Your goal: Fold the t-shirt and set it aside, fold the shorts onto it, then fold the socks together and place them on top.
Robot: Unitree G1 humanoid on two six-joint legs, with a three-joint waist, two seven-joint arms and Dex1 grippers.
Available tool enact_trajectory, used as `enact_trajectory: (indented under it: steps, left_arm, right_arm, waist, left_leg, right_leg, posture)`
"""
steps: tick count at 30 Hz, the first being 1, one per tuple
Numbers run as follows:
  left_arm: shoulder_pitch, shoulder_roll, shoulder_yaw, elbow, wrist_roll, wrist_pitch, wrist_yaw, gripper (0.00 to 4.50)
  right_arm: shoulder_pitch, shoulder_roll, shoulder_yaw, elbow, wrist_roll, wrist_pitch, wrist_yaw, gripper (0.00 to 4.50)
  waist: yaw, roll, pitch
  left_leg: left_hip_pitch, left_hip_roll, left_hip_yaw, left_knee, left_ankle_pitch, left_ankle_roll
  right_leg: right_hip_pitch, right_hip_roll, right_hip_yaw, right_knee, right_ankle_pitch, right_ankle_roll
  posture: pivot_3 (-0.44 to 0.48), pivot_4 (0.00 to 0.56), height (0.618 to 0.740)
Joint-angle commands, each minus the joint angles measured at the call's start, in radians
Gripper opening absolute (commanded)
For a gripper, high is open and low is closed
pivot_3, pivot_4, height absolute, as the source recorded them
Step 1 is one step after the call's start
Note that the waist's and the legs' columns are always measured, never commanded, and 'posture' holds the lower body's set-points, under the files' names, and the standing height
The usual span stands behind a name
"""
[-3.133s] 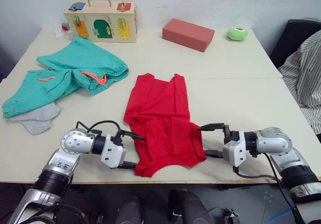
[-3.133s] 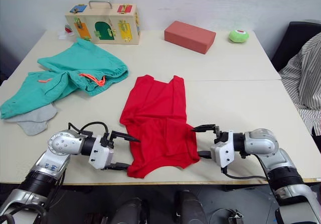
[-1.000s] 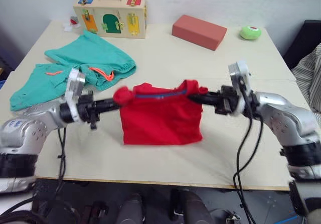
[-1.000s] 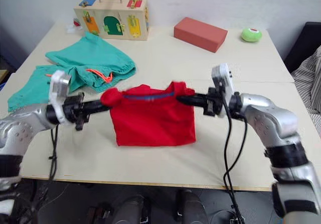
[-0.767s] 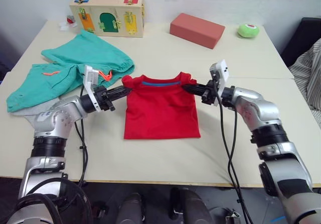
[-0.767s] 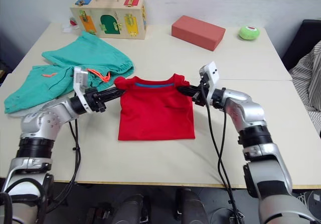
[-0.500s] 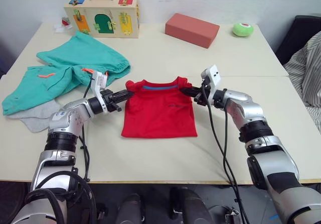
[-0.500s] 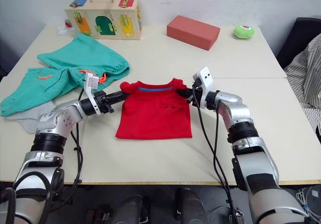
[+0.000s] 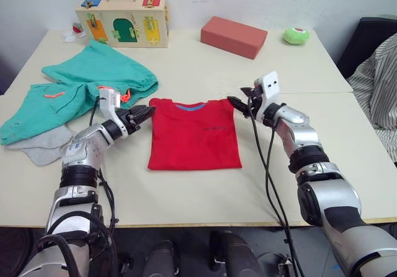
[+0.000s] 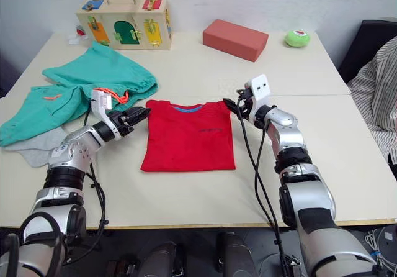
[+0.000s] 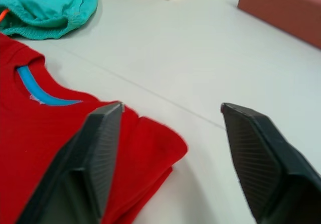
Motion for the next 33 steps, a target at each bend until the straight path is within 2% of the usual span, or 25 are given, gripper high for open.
enact_trajectory:
  steps: [1, 3, 6, 8, 11, 14, 19, 20, 23, 28, 33]
  left_arm:
    - [0.107, 0.040, 0.029, -0.229, -0.025, -0.056, -0.087, 3.89]
    - [0.193, 0.080, 0.012, -0.363, -0.041, -0.083, -0.200, 4.47]
    - [0.335, 0.181, -0.052, -0.513, 0.018, -0.194, -0.380, 4.49]
    - [0.405, 0.222, -0.078, -0.586, 0.036, -0.245, -0.444, 4.49]
    - [0.471, 0.260, -0.130, -0.637, 0.090, -0.319, -0.502, 4.49]
    - [0.476, 0.238, -0.184, -0.592, 0.189, -0.387, -0.450, 4.49]
    - [0.421, 0.198, -0.245, -0.491, 0.317, -0.435, -0.358, 4.49]
    - [0.410, 0.193, -0.256, -0.466, 0.336, -0.446, -0.348, 4.50]
    - [0.390, 0.186, -0.280, -0.422, 0.348, -0.398, -0.349, 3.87]
    - [0.407, 0.219, -0.278, -0.417, 0.326, -0.376, -0.398, 2.40]
    - [0.467, 0.265, -0.263, -0.492, 0.271, -0.355, -0.465, 0.85]
  right_arm:
    - [0.068, -0.057, -0.046, -0.196, 0.065, -0.017, 0.140, 4.50]
    - [0.156, -0.087, -0.030, -0.371, 0.124, 0.001, 0.297, 4.50]
    - [0.327, -0.190, 0.074, -0.655, 0.131, 0.044, 0.500, 4.50]
    - [0.424, -0.239, 0.131, -0.784, 0.100, 0.026, 0.560, 4.50]
    - [0.517, -0.258, 0.182, -0.877, 0.061, 0.026, 0.562, 4.50]
    - [0.560, -0.234, 0.228, -0.853, -0.043, -0.034, 0.497, 4.50]
    - [0.534, -0.187, 0.261, -0.756, -0.160, -0.077, 0.385, 4.50]
    - [0.522, -0.176, 0.262, -0.727, -0.176, -0.080, 0.366, 4.32]
    - [0.489, -0.176, 0.275, -0.626, -0.233, -0.147, 0.336, 3.55]
    - [0.520, -0.196, 0.274, -0.644, -0.212, -0.171, 0.372, 1.93]
    - [0.607, -0.236, 0.265, -0.754, -0.162, -0.143, 0.415, 0.20]
  waist:
    - [0.002, 0.000, 0.000]
    - [0.003, 0.000, 0.000]
    - [0.006, 0.000, 0.000]
    - [0.007, 0.000, 0.000]
    - [0.007, 0.000, 0.000]
    - [0.008, 0.000, 0.000]
    - [0.008, 0.000, 0.000]
    - [0.006, 0.000, 0.000]
    - [0.006, 0.000, 0.000]
    - [0.007, -0.001, -0.001]
    - [0.007, -0.001, -0.001]
  left_leg:
    - [0.000, 0.000, 0.000, -0.001, 0.000, 0.000]
    - [-0.001, 0.000, 0.000, -0.002, 0.000, 0.000]
    - [-0.001, 0.000, 0.000, -0.002, 0.000, -0.001]
    - [0.001, 0.000, 0.000, -0.002, -0.001, 0.000]
    - [0.009, 0.000, -0.001, -0.003, -0.004, 0.000]
    - [0.010, 0.000, -0.001, -0.003, -0.004, 0.001]
    - [0.008, 0.000, -0.001, -0.003, -0.003, 0.000]
    - [0.008, 0.000, -0.001, -0.003, -0.003, 0.000]
    - [0.009, 0.000, -0.001, -0.002, -0.002, 0.001]
    - [0.010, 0.000, -0.001, -0.002, -0.002, 0.001]
    - [0.010, 0.001, -0.002, -0.002, -0.003, 0.001]
  right_leg:
    - [-0.001, 0.000, 0.000, 0.000, 0.000, 0.000]
    - [-0.001, 0.000, 0.000, -0.001, 0.000, 0.000]
    - [-0.002, 0.000, -0.001, -0.001, 0.000, 0.000]
    - [0.000, 0.000, -0.001, -0.002, 0.000, -0.001]
    - [0.010, 0.000, -0.002, -0.008, -0.001, -0.001]
    - [0.010, -0.001, -0.002, -0.007, 0.000, -0.002]
    - [0.008, -0.001, -0.002, -0.007, 0.000, -0.002]
    - [0.008, -0.001, -0.002, -0.007, 0.000, -0.002]
    - [0.009, -0.001, -0.002, -0.006, 0.000, -0.002]
    - [0.010, -0.001, -0.002, -0.006, 0.000, -0.002]
    - [0.010, -0.001, -0.002, -0.006, 0.000, -0.002]
  posture:
    - [0.000, 0.150, 0.740]
    - [0.000, 0.150, 0.740]
    - [0.000, 0.150, 0.740]
    - [0.000, 0.150, 0.740]
    - [0.000, 0.150, 0.740]
    - [0.000, 0.150, 0.740]
    - [0.000, 0.150, 0.740]
    - [0.000, 0.150, 0.740]
    - [0.000, 0.150, 0.740]
    - [0.000, 0.150, 0.740]
    - [0.000, 0.150, 0.740]
